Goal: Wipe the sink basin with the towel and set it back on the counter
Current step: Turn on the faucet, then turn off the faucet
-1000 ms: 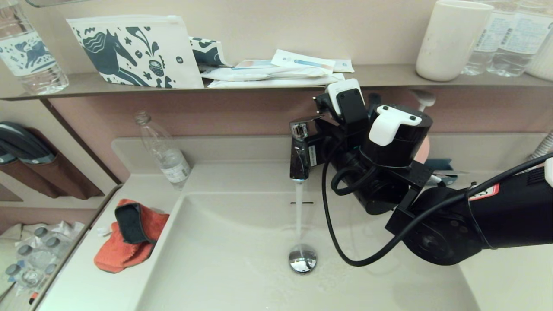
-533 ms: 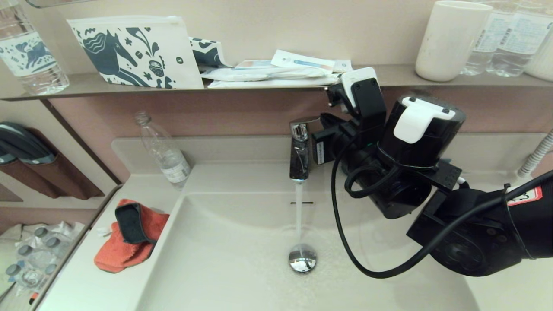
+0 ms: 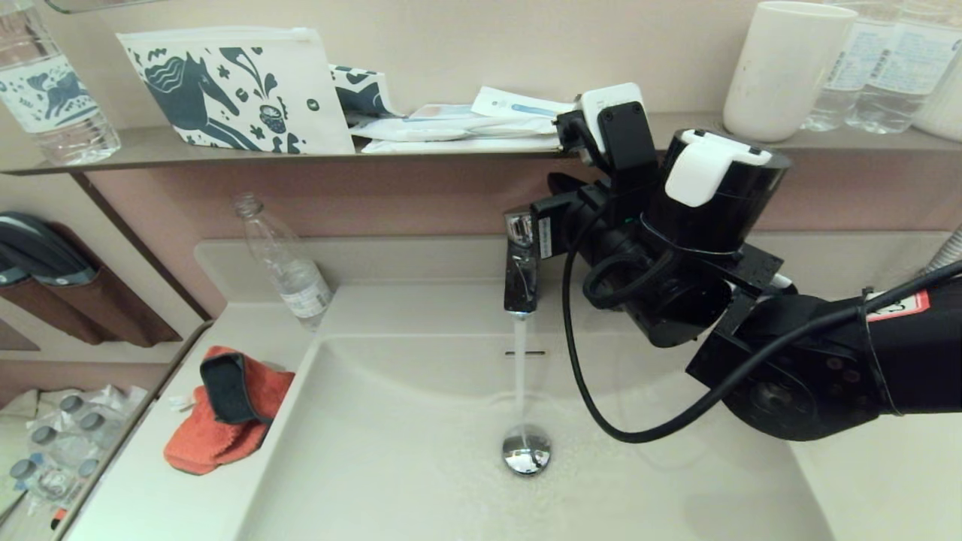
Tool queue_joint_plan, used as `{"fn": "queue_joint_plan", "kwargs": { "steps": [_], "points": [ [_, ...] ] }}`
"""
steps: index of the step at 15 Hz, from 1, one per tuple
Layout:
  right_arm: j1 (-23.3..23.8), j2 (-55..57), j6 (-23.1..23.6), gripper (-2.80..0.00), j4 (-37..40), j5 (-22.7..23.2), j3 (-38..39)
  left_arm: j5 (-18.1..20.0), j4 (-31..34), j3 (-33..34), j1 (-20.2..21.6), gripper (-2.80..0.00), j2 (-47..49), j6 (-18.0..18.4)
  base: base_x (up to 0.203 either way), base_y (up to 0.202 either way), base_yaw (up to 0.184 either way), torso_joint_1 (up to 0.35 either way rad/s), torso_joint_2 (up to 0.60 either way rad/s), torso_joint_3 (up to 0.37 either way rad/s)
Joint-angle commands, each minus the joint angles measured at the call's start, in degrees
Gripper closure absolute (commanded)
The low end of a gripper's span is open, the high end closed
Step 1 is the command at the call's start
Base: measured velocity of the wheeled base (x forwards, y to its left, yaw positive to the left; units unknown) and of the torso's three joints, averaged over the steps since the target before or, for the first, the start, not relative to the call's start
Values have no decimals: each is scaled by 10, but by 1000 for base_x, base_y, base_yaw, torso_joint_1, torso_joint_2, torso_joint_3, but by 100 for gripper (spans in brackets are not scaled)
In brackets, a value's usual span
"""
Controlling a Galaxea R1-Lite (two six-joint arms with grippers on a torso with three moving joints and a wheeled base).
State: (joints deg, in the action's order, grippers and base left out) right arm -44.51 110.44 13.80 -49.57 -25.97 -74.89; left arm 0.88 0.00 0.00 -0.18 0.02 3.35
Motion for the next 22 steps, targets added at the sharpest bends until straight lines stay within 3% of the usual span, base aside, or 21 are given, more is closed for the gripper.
{"fn": "queue_joint_plan", "kwargs": {
  "steps": [1, 8, 22],
  "points": [
    [0, 25, 1, 0, 16, -1, -24, 0, 0, 0, 0, 0, 0, 0, 0, 0, 0, 0, 0, 0],
    [3, 28, 1, 0, 62, -2, -22, 0, 0, 0, 0, 0, 0, 0, 0, 0, 0, 0, 0, 0],
    [2, -57, -2, 0, 169, -38, 59, 0, 0, 0, 0, 0, 0, 0, 0, 0, 0, 0, 0, 0]
  ]
}}
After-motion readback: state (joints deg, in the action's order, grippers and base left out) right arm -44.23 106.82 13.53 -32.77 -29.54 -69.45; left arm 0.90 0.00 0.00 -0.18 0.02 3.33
